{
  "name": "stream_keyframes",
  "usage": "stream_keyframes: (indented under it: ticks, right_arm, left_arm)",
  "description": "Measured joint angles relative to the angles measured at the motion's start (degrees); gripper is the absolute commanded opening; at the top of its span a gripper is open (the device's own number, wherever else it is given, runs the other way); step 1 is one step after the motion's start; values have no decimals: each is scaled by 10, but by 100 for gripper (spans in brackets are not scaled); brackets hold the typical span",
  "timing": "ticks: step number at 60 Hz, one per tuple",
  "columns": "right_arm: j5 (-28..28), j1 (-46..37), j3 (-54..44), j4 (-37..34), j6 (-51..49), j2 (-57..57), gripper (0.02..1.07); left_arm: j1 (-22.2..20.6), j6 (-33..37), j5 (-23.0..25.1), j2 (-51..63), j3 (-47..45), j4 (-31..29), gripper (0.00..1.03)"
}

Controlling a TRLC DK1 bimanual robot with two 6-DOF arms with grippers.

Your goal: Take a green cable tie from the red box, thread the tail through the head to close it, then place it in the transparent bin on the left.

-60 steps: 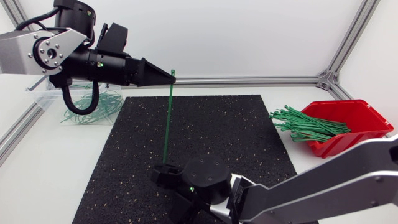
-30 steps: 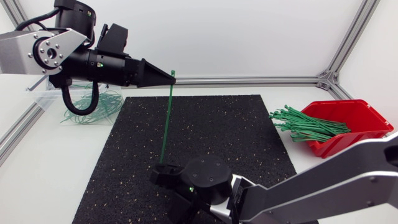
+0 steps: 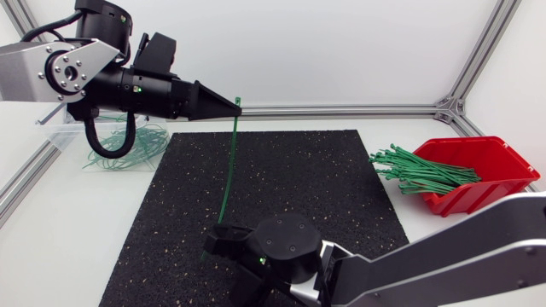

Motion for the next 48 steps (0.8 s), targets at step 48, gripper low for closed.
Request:
stream_keyframes:
  ticks: [48]
  right_arm:
    - [15, -4, 1, -15, 78, -44, 10]
  left_arm:
    - [5, 2, 2, -5, 0, 1, 3]
